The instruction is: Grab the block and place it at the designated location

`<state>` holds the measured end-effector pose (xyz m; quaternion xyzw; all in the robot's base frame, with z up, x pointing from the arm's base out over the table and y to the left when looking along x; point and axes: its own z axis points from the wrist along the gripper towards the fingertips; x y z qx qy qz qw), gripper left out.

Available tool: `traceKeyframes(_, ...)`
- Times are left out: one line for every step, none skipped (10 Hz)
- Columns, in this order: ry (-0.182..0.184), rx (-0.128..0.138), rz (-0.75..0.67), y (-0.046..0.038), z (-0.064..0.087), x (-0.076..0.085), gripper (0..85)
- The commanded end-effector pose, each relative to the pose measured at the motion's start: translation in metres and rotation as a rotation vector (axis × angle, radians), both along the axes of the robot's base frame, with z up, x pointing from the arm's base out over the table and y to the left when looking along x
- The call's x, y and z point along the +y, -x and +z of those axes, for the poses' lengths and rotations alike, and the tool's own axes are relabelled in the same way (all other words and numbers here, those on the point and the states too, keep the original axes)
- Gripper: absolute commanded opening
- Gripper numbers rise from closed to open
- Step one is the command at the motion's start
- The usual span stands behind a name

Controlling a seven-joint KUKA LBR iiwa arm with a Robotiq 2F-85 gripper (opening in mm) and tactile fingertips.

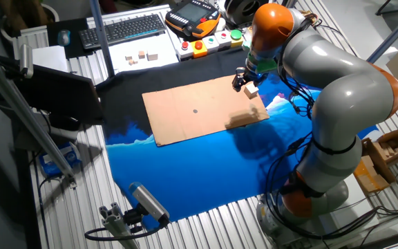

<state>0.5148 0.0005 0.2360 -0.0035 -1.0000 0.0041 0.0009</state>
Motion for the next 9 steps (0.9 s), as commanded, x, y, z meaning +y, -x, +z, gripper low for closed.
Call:
traceKeyframes(0.044,0.004,-0.034,-0.0003,0.001,0.000,0.7)
traceKeyframes(0.044,0.006,-0.036,0.0001,0.002,0.000,0.7)
traceKeyframes(0.046,0.004,-0.034,0.0002,0.002,0.000,0.7)
traceKeyframes(0.046,0.000,-0.029,0.0002,0.001,-0.001,0.7)
traceKeyframes(0.042,-0.005,-0.026,0.0002,-0.001,-0.002,0.7)
traceKeyframes(0.029,-0.008,-0.028,0.0003,-0.004,-0.004,0.7)
traceKeyframes(0.024,-0.011,-0.028,0.0003,-0.006,-0.006,0.7)
traceKeyframes(0.021,-0.012,-0.032,-0.0001,-0.010,-0.009,0.7)
traceKeyframes(0.021,-0.014,-0.037,-0.0007,-0.015,-0.012,0.7)
